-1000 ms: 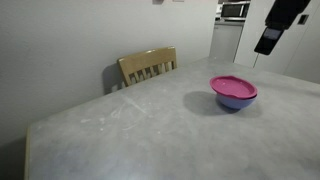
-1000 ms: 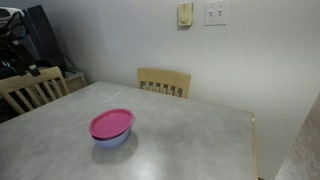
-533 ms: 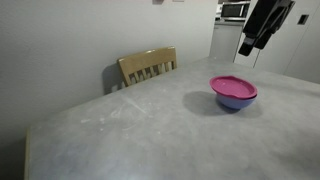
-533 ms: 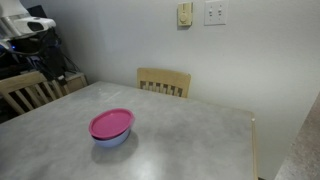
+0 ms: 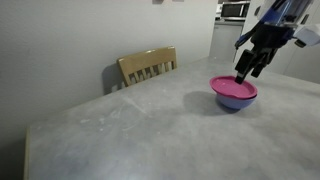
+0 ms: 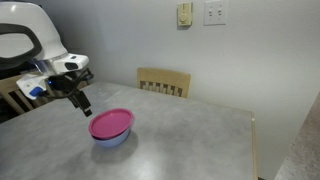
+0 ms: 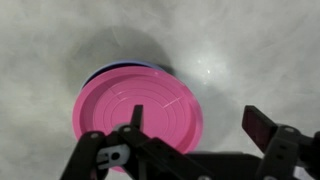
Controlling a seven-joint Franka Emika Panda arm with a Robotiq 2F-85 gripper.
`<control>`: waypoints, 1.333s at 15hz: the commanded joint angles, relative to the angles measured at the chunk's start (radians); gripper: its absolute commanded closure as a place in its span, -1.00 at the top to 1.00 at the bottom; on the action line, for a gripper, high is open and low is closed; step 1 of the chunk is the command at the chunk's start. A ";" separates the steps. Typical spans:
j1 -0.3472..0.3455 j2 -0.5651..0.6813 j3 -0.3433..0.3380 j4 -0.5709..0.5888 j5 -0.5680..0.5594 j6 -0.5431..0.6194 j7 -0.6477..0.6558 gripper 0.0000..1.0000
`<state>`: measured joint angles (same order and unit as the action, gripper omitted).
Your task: Put the pink lid on the table
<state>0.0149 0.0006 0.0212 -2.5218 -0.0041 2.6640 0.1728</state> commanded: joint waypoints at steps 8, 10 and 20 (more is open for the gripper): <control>0.008 0.116 -0.005 0.056 0.047 0.026 -0.017 1.00; 0.016 0.126 -0.030 0.058 -0.039 0.035 0.042 1.00; 0.043 0.124 -0.074 0.057 -0.481 0.113 0.078 1.00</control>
<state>0.0569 0.1184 -0.0646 -2.4630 -0.4853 2.7229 0.3012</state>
